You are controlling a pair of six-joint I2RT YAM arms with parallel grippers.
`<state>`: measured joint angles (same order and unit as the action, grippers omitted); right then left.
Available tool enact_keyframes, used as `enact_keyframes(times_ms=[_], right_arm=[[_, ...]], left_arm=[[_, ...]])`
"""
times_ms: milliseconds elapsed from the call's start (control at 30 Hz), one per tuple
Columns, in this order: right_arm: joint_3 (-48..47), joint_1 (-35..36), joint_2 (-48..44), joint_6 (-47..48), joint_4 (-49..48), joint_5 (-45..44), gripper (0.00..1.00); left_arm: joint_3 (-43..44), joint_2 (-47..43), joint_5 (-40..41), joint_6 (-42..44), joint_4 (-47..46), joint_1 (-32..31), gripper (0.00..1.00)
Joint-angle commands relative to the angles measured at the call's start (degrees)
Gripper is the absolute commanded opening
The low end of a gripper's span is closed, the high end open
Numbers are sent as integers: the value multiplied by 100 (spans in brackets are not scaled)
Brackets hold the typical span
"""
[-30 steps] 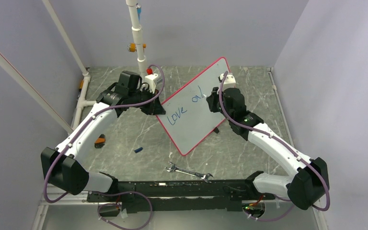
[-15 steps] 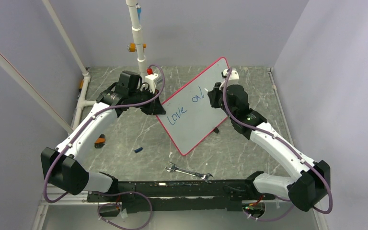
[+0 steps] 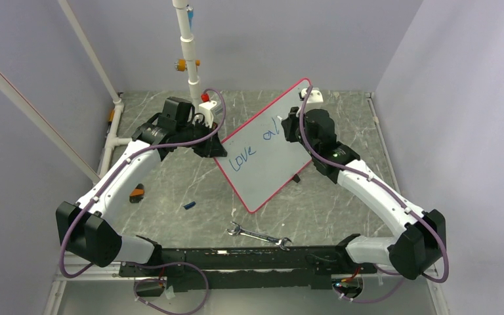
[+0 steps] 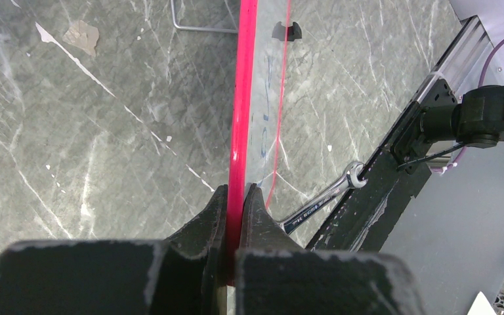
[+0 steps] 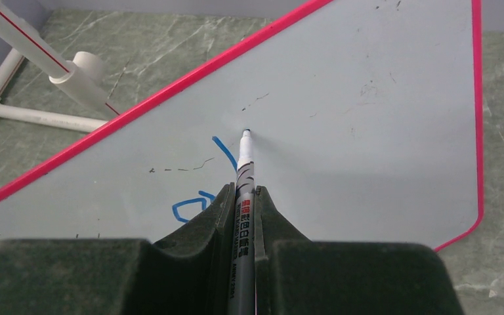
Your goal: Write a sentence on the whiteboard
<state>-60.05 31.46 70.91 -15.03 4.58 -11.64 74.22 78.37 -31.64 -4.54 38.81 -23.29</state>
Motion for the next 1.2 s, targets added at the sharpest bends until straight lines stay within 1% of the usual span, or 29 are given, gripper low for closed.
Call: enact_keyframes(times_ms=[0, 333, 800, 1167], right_arm=[[-237, -44, 94, 35, -301, 11, 0], [9, -64, 94, -65, -247, 185, 0], [616, -61, -143, -202, -188, 293, 0], [841, -61, -262, -164, -126, 127, 0]], left_arm=[[-58, 188, 1786, 807, 497, 17, 0], [-64, 179, 1784, 805, 507, 17, 0], [-56, 190, 1775, 805, 508, 24, 0], [-58, 214, 1784, 805, 510, 24, 0]])
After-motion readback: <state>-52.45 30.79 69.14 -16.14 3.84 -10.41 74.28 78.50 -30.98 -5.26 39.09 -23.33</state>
